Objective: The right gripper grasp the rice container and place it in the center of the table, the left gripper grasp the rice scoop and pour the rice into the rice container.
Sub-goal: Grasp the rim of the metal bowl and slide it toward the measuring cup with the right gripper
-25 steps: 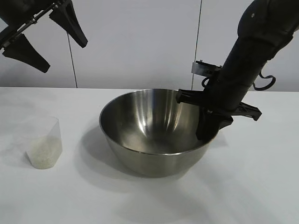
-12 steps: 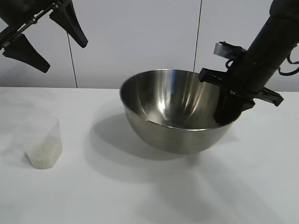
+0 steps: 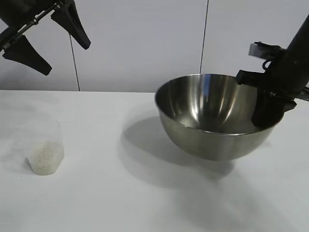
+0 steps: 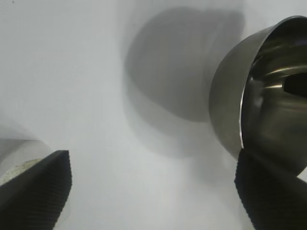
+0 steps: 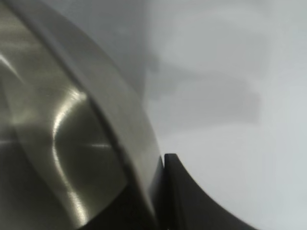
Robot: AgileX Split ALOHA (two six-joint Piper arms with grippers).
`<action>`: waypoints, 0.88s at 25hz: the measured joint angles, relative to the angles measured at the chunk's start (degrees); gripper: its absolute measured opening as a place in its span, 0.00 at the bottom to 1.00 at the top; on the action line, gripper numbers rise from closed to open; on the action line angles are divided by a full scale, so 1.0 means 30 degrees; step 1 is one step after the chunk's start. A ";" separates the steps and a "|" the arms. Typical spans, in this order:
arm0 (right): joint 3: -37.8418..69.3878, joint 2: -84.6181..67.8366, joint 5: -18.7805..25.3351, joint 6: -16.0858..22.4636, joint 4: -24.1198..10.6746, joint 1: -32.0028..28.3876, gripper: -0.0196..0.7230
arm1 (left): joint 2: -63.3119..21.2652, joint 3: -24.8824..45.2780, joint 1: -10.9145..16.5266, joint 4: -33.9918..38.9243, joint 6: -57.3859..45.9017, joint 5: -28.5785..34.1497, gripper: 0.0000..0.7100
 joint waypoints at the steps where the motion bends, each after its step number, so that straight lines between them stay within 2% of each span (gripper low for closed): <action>1: 0.0000 0.0114 -0.0141 0.0053 0.0019 0.0436 0.04 | 0.0000 0.0000 0.0000 0.0000 0.0000 0.0000 0.94; 9: 0.0000 0.1729 -0.1276 0.0346 0.0111 0.2415 0.04 | 0.0000 0.0000 0.0000 0.0000 0.0000 0.0000 0.94; 19: 0.0000 0.2131 -0.2056 0.0687 0.0355 0.2534 0.04 | 0.0000 0.0000 0.0000 0.0000 0.0000 -0.0022 0.94; 21: 0.0000 0.2131 -0.2104 0.0706 0.0466 0.2534 0.09 | 0.0000 0.0000 0.0000 0.0000 0.0000 -0.0022 0.94; 22: 0.0000 0.2131 -0.2119 0.0706 0.0483 0.2534 0.15 | 0.0000 0.0000 0.0000 0.0000 0.0000 -0.0022 0.94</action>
